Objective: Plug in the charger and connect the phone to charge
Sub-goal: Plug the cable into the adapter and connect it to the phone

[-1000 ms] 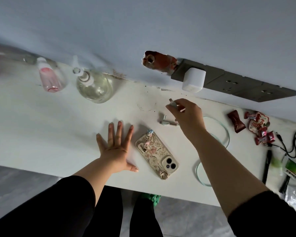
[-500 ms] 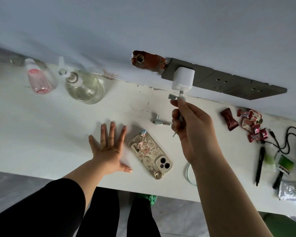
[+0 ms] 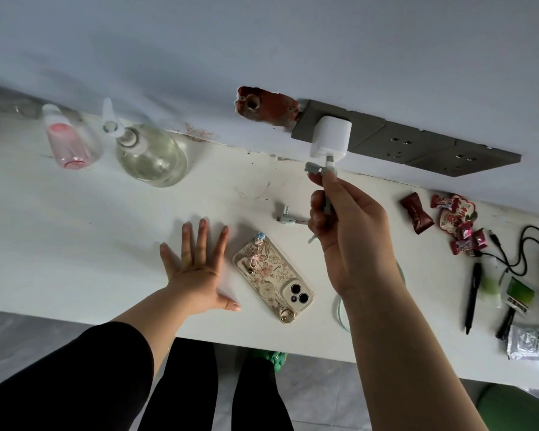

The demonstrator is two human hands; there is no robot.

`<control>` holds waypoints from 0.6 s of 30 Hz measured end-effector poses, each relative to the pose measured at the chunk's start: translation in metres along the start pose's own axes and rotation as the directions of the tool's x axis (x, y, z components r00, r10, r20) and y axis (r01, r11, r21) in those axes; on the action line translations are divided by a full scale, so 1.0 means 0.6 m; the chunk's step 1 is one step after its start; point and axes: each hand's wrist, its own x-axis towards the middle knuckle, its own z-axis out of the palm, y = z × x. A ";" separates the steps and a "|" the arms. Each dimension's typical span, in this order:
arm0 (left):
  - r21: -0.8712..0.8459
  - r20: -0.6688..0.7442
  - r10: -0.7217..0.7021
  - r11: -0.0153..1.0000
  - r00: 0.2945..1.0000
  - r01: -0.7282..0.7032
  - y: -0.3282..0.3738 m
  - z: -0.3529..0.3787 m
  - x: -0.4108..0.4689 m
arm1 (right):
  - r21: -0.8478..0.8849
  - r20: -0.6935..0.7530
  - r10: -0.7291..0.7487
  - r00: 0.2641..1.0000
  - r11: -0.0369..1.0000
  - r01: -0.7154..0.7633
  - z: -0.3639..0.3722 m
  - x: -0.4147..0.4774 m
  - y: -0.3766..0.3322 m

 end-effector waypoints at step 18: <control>0.002 0.002 0.000 1.000 1.000 -0.001 0.001 -0.004 -0.004 | 0.122 -0.013 0.029 0.999 0.992 -0.027 0.014 0.011 -0.004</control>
